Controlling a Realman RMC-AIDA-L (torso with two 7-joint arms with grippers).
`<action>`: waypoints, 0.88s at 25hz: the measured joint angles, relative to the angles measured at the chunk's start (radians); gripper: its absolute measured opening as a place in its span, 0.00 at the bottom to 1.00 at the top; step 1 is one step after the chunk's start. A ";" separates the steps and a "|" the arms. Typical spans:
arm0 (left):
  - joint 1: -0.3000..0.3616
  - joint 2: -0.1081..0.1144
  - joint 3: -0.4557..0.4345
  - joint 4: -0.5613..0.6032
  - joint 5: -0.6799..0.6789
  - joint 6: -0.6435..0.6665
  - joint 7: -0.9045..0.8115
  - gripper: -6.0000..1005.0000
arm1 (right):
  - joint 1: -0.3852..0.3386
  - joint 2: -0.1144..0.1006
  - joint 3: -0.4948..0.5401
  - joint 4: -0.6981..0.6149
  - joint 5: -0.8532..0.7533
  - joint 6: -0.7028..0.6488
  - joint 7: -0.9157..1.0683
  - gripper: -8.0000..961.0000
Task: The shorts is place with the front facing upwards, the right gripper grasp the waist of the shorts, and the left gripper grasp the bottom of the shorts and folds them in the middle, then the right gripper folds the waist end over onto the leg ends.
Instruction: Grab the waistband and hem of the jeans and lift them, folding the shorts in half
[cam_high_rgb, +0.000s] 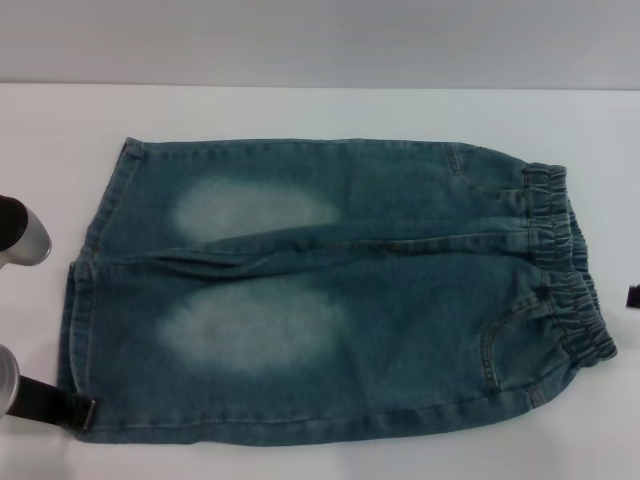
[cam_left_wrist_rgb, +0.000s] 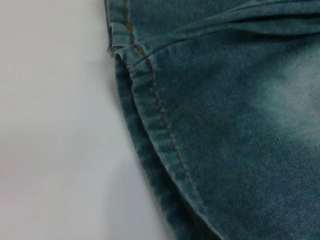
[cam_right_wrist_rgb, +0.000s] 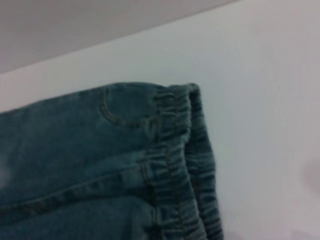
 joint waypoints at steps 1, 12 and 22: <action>0.000 0.000 0.000 0.000 0.000 0.000 0.000 0.04 | 0.004 0.000 0.000 -0.016 -0.001 -0.002 0.000 0.70; -0.007 0.000 -0.001 0.000 -0.002 -0.003 0.008 0.04 | 0.046 0.001 -0.044 -0.163 -0.001 -0.082 -0.002 0.68; -0.017 0.000 0.002 -0.001 -0.002 -0.009 0.008 0.04 | 0.059 0.001 -0.064 -0.210 0.001 -0.103 -0.006 0.67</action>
